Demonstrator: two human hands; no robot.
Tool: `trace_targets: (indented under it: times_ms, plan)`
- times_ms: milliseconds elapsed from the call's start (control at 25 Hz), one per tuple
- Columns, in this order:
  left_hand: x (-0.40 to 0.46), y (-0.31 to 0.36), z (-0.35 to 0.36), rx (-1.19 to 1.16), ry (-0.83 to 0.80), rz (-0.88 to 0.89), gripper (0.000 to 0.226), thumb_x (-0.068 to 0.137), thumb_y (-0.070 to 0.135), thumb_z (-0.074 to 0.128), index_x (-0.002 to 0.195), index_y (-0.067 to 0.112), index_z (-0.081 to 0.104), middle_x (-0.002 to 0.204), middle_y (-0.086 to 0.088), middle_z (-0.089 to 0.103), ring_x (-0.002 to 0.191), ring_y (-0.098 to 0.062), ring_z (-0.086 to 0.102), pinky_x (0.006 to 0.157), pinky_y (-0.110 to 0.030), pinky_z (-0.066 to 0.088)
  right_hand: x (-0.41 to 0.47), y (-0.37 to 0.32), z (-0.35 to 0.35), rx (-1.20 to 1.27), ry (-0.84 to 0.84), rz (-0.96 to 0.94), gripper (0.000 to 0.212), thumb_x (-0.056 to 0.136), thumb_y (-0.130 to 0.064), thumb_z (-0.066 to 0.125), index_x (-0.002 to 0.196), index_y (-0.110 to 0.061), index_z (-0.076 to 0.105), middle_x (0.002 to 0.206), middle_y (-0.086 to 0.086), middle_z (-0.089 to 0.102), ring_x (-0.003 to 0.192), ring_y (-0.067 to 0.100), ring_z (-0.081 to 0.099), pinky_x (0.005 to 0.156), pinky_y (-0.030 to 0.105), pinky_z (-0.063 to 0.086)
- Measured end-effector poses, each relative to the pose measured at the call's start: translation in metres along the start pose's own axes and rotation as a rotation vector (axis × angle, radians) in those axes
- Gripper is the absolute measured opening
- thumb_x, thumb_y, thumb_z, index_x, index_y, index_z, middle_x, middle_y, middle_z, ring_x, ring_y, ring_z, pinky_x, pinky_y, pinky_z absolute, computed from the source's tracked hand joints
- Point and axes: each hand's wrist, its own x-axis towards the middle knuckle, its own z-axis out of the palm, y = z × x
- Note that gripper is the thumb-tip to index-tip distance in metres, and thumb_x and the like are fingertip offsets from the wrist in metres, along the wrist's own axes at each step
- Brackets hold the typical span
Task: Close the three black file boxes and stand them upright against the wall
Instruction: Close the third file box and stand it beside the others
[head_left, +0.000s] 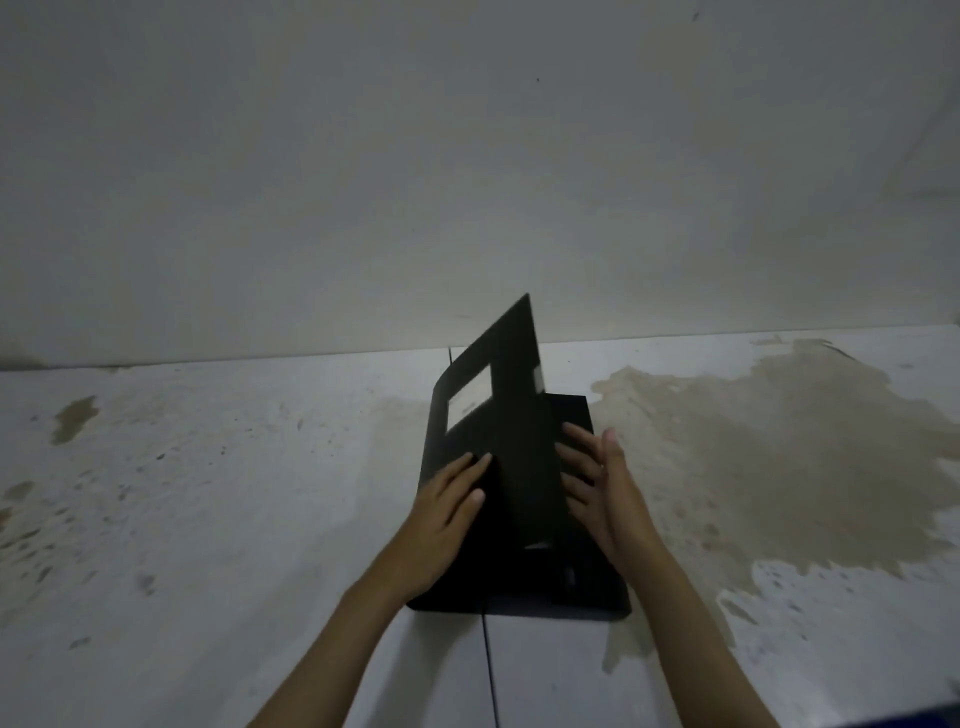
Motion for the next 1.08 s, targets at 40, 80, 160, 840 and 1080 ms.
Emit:
trace_targets:
  times_ms: [40,80,160,840,1080]
  plan:
    - [0.005,-0.007,0.007,0.04,-0.056,-0.017,0.043,0.096,0.041,0.027,0.138,0.047,0.021,0.152,0.017,0.017,0.142,-0.006,0.014,0.115,-0.025,0.009,-0.001,-0.003,-0.01,0.008,0.04,0.004,0.05,0.095,-0.049,0.024,0.129,-0.021,0.048,0.122,0.005,0.059,0.111,0.026,0.058,0.096,0.044,0.048]
    - [0.009,-0.015,0.014,0.087,-0.115,-0.043,0.046,0.097,0.041,0.027,0.142,0.042,0.018,0.156,0.015,0.011,0.145,-0.008,0.008,0.116,-0.026,0.007,-0.003,-0.005,-0.019,-0.025,0.074,0.015,0.048,0.095,-0.048,0.028,0.127,-0.021,0.05,0.123,0.006,0.059,0.112,0.028,0.057,0.099,0.047,0.045]
    - [0.014,-0.028,0.025,0.239,-0.224,-0.084,0.052,0.097,0.042,0.026,0.146,0.034,0.011,0.159,0.011,0.0,0.147,-0.011,-0.003,0.118,-0.032,0.003,-0.005,0.0,-0.035,-0.199,0.146,0.041,0.037,0.093,-0.041,0.04,0.12,-0.021,0.055,0.12,0.006,0.06,0.105,0.023,0.059,0.093,0.044,0.049]
    - [0.018,-0.062,0.032,0.553,-0.289,-0.098,0.127,0.03,0.095,-0.011,0.13,0.02,-0.031,0.139,0.01,-0.036,0.13,-0.011,-0.032,0.117,-0.045,-0.007,0.007,0.1,-0.044,-1.42,0.186,-0.011,0.086,0.085,-0.061,0.04,0.133,-0.039,-0.028,0.154,0.006,-0.026,0.143,0.038,-0.005,0.109,0.054,0.027]
    - [0.023,-0.065,0.034,0.462,-0.29,-0.132,0.138,0.029,0.097,-0.002,0.144,0.023,-0.02,0.142,0.012,-0.034,0.13,-0.011,-0.033,0.117,-0.048,-0.005,0.026,0.095,-0.045,-1.443,0.177,0.049,0.094,0.08,-0.069,0.037,0.145,-0.023,-0.014,0.157,0.005,-0.018,0.143,0.037,0.009,0.109,0.052,0.028]
